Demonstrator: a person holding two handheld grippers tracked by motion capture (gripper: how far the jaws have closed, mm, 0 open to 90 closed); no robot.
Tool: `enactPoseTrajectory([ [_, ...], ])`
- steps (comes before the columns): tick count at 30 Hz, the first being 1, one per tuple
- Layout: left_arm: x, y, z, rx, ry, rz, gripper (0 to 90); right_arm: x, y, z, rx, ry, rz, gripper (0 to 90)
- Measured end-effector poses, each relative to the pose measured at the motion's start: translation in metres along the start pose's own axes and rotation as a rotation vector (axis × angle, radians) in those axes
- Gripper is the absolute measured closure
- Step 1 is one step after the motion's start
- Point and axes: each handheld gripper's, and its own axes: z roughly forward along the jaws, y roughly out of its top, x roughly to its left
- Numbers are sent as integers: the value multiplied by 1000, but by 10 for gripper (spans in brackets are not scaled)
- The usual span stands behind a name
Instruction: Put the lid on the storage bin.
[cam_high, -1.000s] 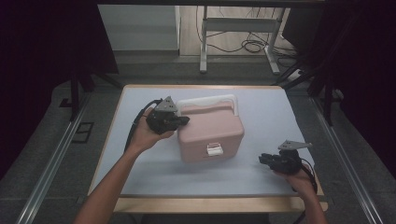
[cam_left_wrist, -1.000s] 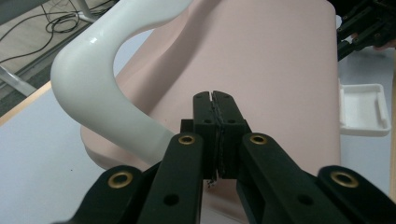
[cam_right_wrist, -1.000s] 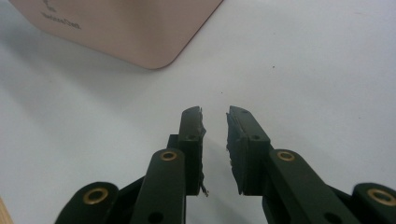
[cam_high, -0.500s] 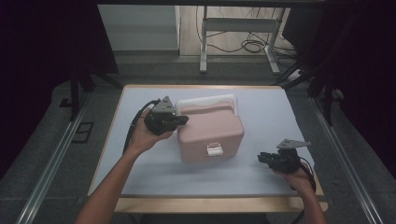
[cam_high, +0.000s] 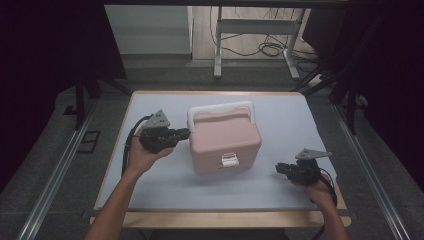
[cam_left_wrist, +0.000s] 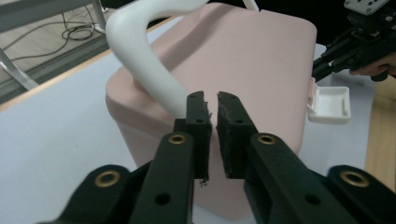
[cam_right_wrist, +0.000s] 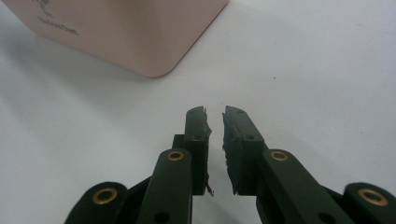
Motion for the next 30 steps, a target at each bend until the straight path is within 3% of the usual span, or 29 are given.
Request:
enactPoseTrajectory([
  [9,-4,-27,-2,36,32,-46,586,1,0,0,-8,1,-2,776],
  [20,0,-71,8,98,30,-157,507,2,-7,-8,-31,-26,-8,634],
  [30,-7,-102,18,194,33,-212,484,-2,-21,-20,-52,-116,22,502],
])
